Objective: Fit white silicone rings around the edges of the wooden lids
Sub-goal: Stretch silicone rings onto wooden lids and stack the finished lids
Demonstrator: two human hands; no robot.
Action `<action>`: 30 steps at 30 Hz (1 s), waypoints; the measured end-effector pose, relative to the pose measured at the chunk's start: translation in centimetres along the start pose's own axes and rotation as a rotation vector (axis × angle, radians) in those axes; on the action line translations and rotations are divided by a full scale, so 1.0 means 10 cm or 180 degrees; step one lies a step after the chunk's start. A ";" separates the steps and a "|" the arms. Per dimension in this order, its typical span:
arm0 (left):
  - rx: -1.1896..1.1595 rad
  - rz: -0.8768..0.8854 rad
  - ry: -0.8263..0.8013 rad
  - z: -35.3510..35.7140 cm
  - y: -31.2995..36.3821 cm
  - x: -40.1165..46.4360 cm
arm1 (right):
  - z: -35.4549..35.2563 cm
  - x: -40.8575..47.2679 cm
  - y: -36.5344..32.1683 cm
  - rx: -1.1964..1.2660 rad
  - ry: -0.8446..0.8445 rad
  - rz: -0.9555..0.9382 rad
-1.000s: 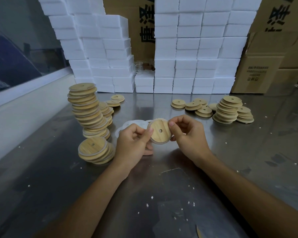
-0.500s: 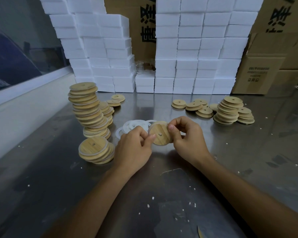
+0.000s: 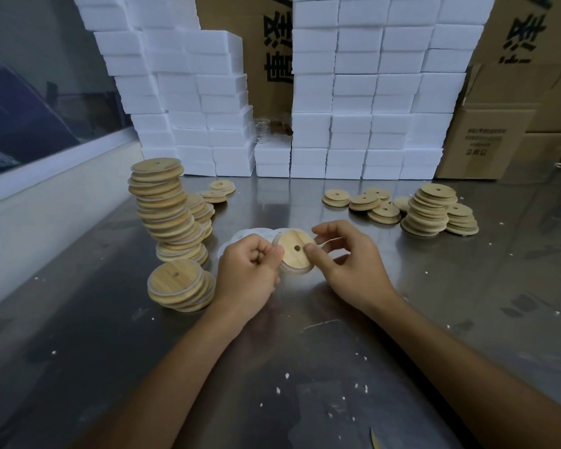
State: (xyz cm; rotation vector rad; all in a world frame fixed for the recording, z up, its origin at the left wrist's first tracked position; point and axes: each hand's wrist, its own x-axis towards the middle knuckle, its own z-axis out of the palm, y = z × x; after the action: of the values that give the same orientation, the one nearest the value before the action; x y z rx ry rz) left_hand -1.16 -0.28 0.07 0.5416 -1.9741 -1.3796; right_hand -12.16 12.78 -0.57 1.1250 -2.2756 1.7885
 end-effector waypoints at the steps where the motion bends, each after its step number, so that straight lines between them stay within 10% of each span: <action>1: -0.0109 -0.0072 0.0022 0.00 0.01 0.00 | 0.02 -0.01 0.00 -0.0033 -0.0121 -0.0051; 23: -0.0645 -0.0473 -0.0016 -0.01 0.04 -0.01 | -0.01 -0.04 -0.07 -0.0689 0.0163 -0.1065; 30: 0.0995 -0.0027 0.0047 -0.02 0.02 -0.04 | 0.04 -0.01 -0.32 -0.0075 0.0520 -0.0854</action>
State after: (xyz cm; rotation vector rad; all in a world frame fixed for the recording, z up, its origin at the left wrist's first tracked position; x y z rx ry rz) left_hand -0.73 -0.08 0.14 0.6991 -2.1916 -1.0724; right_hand -10.17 12.28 1.88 1.1681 -1.9455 1.6787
